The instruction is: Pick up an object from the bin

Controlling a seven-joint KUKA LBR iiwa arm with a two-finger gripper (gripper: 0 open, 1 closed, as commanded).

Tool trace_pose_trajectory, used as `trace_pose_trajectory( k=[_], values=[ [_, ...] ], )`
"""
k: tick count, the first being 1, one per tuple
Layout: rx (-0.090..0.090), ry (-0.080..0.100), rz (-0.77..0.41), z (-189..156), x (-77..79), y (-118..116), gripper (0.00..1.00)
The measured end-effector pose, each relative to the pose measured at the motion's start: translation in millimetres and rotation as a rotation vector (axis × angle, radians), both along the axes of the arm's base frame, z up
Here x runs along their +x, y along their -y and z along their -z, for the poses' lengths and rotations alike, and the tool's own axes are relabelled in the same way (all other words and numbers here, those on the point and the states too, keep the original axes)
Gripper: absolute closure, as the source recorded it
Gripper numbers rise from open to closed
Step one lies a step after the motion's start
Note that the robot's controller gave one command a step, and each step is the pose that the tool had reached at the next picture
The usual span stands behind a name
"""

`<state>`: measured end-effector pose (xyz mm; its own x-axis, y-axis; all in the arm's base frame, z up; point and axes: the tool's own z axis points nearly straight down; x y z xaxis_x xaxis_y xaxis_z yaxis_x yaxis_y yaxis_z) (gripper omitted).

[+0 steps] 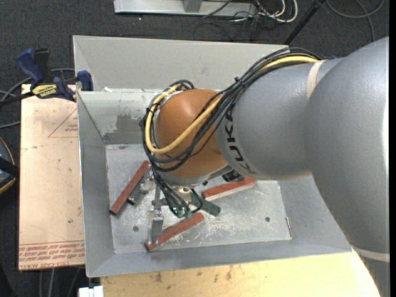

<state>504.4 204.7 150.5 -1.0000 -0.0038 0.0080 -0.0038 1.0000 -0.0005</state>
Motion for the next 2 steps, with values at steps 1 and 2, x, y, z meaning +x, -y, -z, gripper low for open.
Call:
trace_pose_trajectory(
  k=[1, 2],
  values=[
    [0.001, 0.007, 0.004, -3.8, 2.2, 0.9, 0.00],
    [0.002, 0.008, -0.049, 68.6, -11.4, 70.6, 1.00]
  ],
)
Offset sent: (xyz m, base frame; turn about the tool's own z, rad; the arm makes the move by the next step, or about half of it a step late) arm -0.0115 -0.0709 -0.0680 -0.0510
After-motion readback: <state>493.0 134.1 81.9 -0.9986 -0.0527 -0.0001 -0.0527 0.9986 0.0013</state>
